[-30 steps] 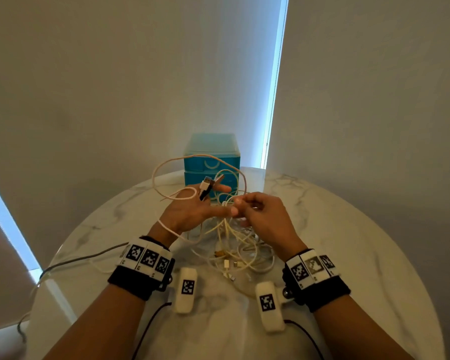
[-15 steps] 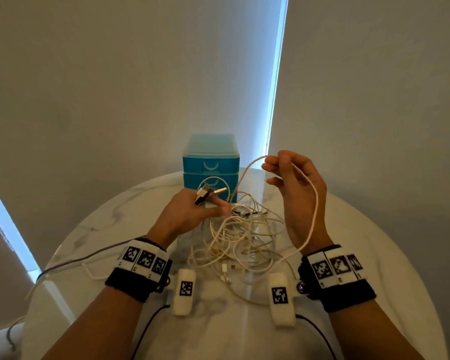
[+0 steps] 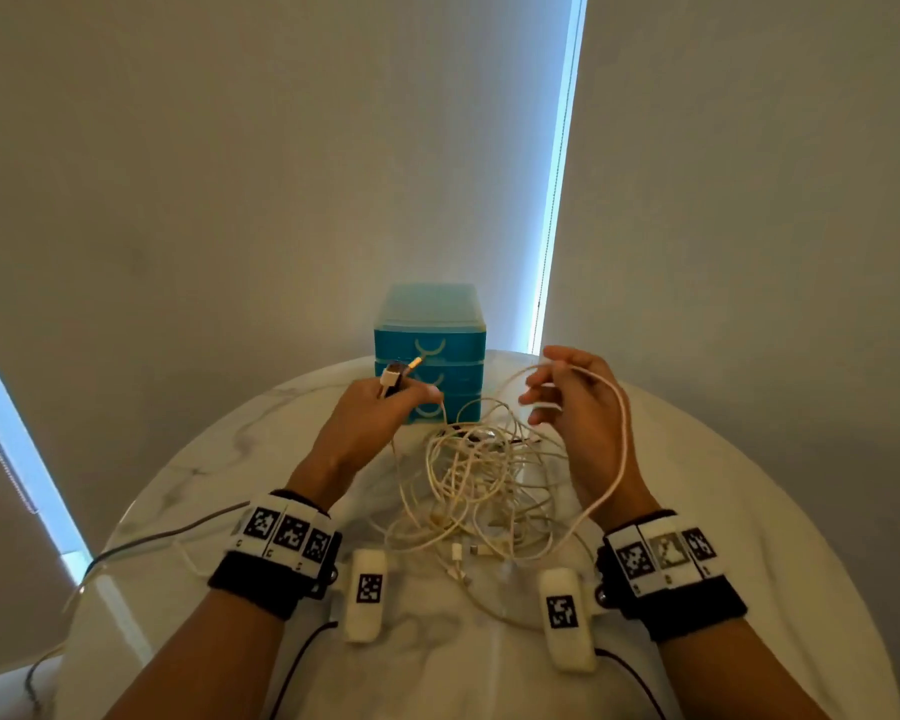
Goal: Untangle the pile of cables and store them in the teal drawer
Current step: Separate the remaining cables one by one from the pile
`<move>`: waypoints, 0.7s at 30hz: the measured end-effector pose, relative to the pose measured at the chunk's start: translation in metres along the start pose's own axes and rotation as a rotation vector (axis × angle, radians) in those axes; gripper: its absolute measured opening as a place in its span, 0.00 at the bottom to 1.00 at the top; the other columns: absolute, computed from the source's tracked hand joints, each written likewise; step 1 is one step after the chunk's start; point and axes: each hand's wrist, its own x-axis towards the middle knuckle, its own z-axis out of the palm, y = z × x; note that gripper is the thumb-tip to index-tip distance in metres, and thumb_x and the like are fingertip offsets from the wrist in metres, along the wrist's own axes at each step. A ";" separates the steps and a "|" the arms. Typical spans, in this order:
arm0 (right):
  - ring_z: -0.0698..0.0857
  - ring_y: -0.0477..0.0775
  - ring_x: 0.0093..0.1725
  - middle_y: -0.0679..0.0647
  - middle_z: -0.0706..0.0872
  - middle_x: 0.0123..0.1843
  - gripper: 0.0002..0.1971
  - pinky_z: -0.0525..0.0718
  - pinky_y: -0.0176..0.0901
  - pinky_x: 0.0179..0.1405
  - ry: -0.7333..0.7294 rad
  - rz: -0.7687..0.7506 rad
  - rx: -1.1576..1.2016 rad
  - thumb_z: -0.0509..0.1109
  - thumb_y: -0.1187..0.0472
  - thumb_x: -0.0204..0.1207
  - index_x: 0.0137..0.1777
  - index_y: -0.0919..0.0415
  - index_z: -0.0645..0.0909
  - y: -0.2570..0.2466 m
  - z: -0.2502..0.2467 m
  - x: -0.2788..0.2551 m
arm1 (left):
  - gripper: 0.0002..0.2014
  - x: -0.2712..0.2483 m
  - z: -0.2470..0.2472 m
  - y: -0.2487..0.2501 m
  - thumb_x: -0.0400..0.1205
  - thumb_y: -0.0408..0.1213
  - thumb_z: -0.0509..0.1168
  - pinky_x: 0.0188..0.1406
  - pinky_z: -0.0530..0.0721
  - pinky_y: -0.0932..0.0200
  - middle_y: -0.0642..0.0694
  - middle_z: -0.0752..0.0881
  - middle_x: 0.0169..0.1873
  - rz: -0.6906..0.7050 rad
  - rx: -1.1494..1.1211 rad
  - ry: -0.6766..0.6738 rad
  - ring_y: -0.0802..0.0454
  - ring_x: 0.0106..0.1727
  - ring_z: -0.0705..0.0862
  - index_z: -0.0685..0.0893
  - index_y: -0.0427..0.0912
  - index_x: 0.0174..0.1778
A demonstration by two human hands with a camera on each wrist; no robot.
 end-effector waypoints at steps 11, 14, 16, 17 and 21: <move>0.89 0.56 0.73 0.57 0.91 0.72 0.19 0.89 0.46 0.64 -0.183 -0.085 0.162 0.57 0.65 0.95 0.80 0.61 0.81 -0.106 0.023 0.050 | 0.18 0.008 -0.052 -0.008 0.92 0.47 0.61 0.15 0.59 0.65 0.57 0.69 0.22 -0.113 -0.726 0.560 0.59 0.21 0.62 0.78 0.52 0.34; 0.95 0.53 0.56 0.59 0.95 0.58 0.19 0.90 0.43 0.52 0.140 0.059 0.388 0.65 0.64 0.90 0.77 0.70 0.82 -0.109 0.016 0.080 | 0.17 0.010 -0.067 -0.015 0.91 0.46 0.61 0.17 0.60 0.61 0.56 0.70 0.23 -0.104 -0.808 0.704 0.57 0.23 0.62 0.77 0.52 0.35; 0.95 0.49 0.47 0.60 0.94 0.56 0.17 0.90 0.37 0.44 0.303 0.078 0.315 0.64 0.69 0.89 0.75 0.70 0.82 -0.102 0.011 0.102 | 0.17 0.009 -0.074 -0.016 0.91 0.46 0.62 0.18 0.60 0.59 0.55 0.70 0.23 -0.090 -0.818 0.770 0.56 0.23 0.63 0.77 0.51 0.34; 0.95 0.48 0.44 0.61 0.94 0.58 0.18 0.90 0.36 0.42 0.339 0.088 0.251 0.61 0.72 0.88 0.75 0.69 0.82 -0.096 0.012 0.111 | 0.17 0.008 -0.076 -0.016 0.90 0.46 0.62 0.18 0.60 0.59 0.55 0.70 0.23 -0.079 -0.821 0.786 0.56 0.23 0.63 0.76 0.51 0.34; 0.94 0.46 0.35 0.58 0.95 0.48 0.23 0.91 0.37 0.34 0.305 0.173 0.041 0.54 0.73 0.90 0.82 0.71 0.75 -0.079 0.032 0.134 | 0.20 0.003 -0.074 -0.014 0.92 0.47 0.61 0.21 0.61 0.60 0.54 0.69 0.23 -0.047 -0.810 0.768 0.56 0.24 0.63 0.75 0.51 0.32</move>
